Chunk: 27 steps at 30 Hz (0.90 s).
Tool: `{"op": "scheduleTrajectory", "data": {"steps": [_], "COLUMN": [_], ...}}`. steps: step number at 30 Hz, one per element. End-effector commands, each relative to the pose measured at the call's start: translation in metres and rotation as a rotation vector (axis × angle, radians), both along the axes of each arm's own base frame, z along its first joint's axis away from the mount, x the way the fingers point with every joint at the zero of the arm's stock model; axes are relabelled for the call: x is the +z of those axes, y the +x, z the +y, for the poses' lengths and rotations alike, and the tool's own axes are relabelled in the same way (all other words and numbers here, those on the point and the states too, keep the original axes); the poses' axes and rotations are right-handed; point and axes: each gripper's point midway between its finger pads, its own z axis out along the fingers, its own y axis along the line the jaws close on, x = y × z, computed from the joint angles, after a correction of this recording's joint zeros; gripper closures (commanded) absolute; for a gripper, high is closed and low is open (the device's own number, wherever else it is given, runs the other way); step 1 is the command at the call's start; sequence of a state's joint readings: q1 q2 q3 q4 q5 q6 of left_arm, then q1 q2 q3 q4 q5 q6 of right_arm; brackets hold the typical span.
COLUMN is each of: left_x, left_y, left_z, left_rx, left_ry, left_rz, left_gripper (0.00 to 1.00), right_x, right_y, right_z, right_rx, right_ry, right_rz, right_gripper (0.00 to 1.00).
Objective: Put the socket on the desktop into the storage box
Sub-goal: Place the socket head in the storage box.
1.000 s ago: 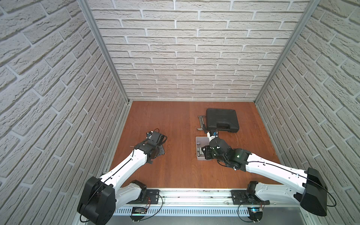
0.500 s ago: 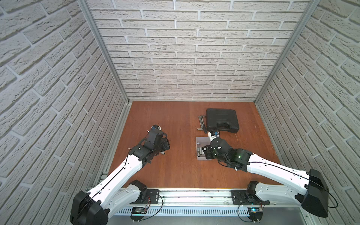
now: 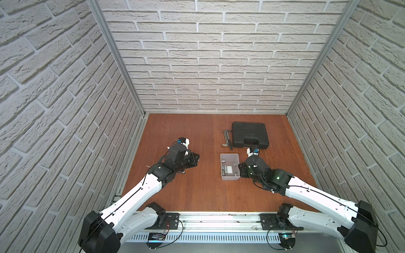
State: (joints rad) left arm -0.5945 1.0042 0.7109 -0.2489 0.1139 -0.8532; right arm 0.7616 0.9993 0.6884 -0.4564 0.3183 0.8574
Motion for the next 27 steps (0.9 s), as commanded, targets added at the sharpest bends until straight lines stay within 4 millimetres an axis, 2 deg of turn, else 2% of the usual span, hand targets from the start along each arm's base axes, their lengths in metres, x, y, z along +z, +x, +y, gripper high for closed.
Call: {"op": "scheduleTrajectory", "data": {"steps": [1, 6, 12, 19, 27], "left_x": [0.005, -0.003, -0.002, 0.006, -0.01], "left_y": [0.007, 0.011, 0.017, 0.021, 0.015], "left_z": [-0.012, -0.021, -0.042, -0.095, -0.147], "left_rx": [0.0, 0.006, -0.031, -0.144, -0.236], "left_ry": [-0.001, 0.099, 0.122, 0.093, 0.115], "left_rz": [-0.038, -0.036, -0.041, -0.074, -0.064], "left_gripper": [1.0, 1.0, 1.0, 1.0, 1.0], "right_x": [-0.004, -0.008, -0.007, -0.01, -0.011], "right_y": [-0.001, -0.004, -0.007, -0.01, -0.011], "right_z": [-0.017, -0.03, -0.039, -0.044, -0.047], "right_rx": [-0.066, -0.103, -0.121, -0.134, -0.139], "right_ry": [0.007, 0.013, 0.019, 0.031, 0.036], "right_rz": [0.005, 0.013, 0.005, 0.007, 0.009], "right_gripper": [0.69, 0.69, 0.69, 0.69, 0.69]}}
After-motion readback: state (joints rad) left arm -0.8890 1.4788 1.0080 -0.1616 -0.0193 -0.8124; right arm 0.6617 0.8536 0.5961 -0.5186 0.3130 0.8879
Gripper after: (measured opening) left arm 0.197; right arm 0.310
